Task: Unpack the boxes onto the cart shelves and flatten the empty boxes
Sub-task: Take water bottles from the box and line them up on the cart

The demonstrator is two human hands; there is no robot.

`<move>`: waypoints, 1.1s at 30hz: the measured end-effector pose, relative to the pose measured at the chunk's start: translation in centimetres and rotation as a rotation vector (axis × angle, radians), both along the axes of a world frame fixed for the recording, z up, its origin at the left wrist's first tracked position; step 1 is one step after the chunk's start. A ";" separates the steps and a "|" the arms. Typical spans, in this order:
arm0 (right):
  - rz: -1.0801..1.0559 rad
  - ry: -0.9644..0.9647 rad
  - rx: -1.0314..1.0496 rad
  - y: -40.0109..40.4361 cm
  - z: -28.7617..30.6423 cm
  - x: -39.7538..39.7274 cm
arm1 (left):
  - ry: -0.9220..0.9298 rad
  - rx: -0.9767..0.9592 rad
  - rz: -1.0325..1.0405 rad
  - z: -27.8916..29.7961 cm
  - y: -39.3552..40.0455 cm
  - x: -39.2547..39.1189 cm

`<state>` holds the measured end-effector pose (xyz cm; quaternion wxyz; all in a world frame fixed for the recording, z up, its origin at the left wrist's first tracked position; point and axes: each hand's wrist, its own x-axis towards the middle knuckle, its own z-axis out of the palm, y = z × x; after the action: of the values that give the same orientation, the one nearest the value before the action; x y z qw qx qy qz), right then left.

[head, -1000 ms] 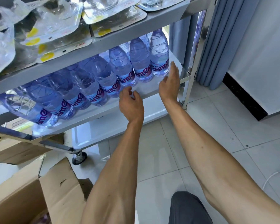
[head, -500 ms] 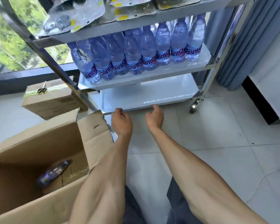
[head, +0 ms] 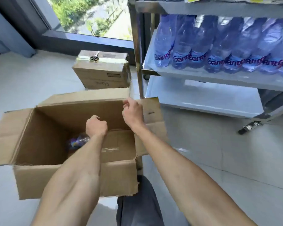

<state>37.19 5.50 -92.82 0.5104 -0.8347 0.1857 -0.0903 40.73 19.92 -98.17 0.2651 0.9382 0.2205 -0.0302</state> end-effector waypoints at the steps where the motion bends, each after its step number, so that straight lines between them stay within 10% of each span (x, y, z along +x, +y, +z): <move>1: 0.080 0.088 0.015 2.1 -1.1 1.3 | 0.071 0.027 0.007 -1.3 1.9 0.8; 14: 0.423 1.109 -0.050 10.9 -24.2 -1.2 | 0.521 0.404 -0.345 -18.9 13.6 8.4; 23: 0.729 1.088 0.022 18.5 -28.3 1.7 | 0.453 0.483 -0.381 -25.2 17.2 10.9; 33: 0.610 1.050 0.111 22.1 -27.5 -0.3 | 0.484 0.530 -0.432 -24.0 16.8 9.2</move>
<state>36.88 27.58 -120.37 0.3962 -0.7554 0.1696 0.4936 49.89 36.74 -122.13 -0.0572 0.9645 0.0746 -0.2470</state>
